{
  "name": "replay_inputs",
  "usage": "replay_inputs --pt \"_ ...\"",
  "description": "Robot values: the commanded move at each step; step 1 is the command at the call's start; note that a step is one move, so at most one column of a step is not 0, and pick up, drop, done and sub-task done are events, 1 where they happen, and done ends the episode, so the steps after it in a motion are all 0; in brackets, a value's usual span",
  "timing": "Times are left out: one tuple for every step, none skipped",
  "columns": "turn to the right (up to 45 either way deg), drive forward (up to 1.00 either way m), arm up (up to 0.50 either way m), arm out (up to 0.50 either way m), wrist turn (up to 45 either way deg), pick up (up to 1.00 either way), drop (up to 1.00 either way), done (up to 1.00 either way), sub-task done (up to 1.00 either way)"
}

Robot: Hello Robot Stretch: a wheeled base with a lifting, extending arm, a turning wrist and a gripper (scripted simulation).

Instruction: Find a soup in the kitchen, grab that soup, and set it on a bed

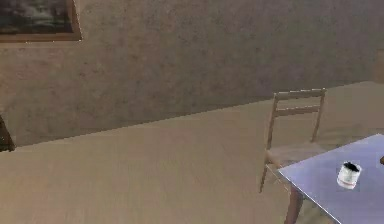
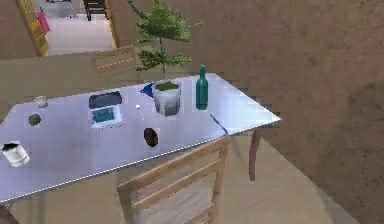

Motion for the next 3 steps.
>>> replay_inputs --pt "15.0 0.0 0.0 0.0 0.0 0.0 0.0 0.0 0.0" --pt "0.0 0.75 0.0 0.0 0.0 0.0 0.0 0.0 0.0" --pt "-21.0 0.0 0.0 0.0 0.0 0.0 0.0 0.0 0.0"
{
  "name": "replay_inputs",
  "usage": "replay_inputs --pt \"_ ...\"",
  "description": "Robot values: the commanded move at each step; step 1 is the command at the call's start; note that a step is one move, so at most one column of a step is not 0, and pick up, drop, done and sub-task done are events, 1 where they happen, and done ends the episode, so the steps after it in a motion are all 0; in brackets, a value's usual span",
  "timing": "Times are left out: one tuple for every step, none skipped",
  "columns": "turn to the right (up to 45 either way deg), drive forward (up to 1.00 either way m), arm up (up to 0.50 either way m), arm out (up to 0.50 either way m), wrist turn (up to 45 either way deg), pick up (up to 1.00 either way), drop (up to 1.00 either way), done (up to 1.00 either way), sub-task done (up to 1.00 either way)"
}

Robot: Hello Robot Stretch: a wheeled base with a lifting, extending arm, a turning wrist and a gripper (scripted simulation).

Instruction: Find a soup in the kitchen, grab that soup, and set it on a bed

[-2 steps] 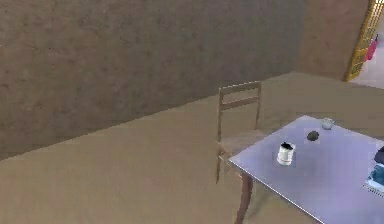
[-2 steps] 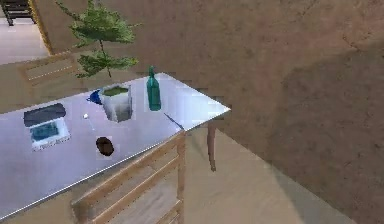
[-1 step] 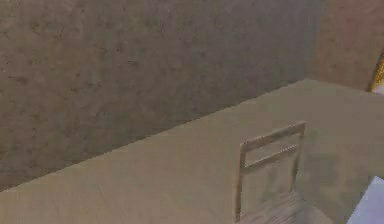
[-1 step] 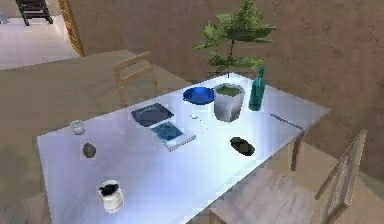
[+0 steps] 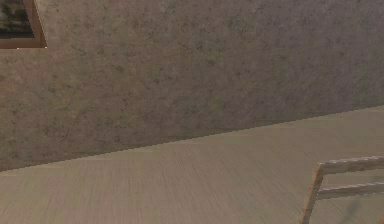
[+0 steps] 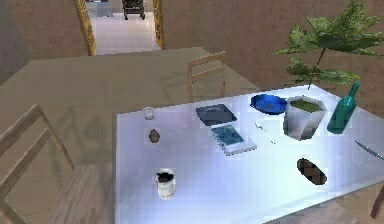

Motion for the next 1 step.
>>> replay_inputs --pt "0.0 0.0 0.5 0.0 0.0 0.0 0.0 0.0 0.0"
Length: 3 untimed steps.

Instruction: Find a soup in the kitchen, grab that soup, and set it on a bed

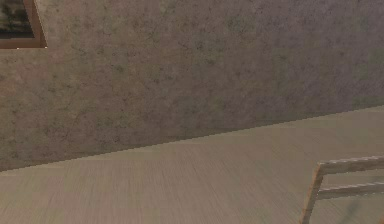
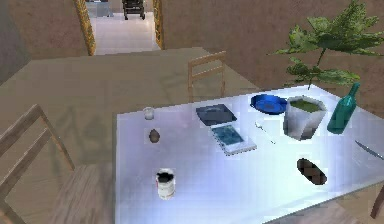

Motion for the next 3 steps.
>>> replay_inputs --pt "0.0 0.0 0.26 0.0 0.0 0.0 0.0 0.0 0.0" --pt "0.0 0.0 0.0 0.24 0.0 0.0 0.0 0.0 0.0" --pt "0.0 0.0 0.0 0.0 45.0 0.0 0.0 0.0 0.0"
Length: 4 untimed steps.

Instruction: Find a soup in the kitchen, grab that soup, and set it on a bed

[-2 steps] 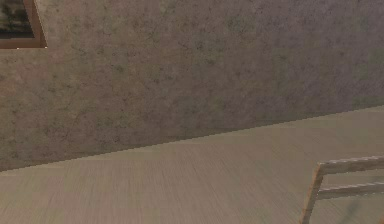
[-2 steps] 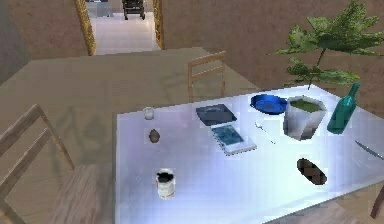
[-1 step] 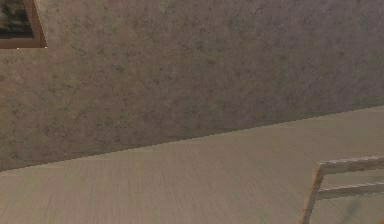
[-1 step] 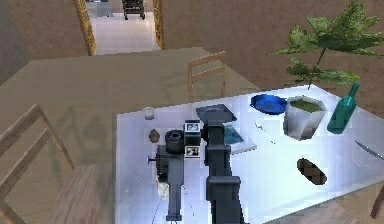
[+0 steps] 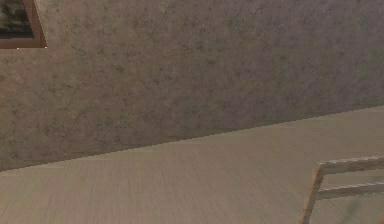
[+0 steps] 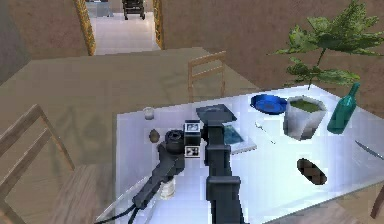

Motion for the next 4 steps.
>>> replay_inputs --pt "0.0 0.0 0.0 0.0 45.0 0.0 0.0 0.0 0.0" --pt "0.0 0.0 0.0 0.0 45.0 0.0 0.0 0.0 0.0" --pt "0.0 0.0 0.0 0.0 21.0 0.0 0.0 0.0 0.0" --pt "0.0 0.0 -0.3 0.0 0.0 0.0 0.0 0.0 0.0"
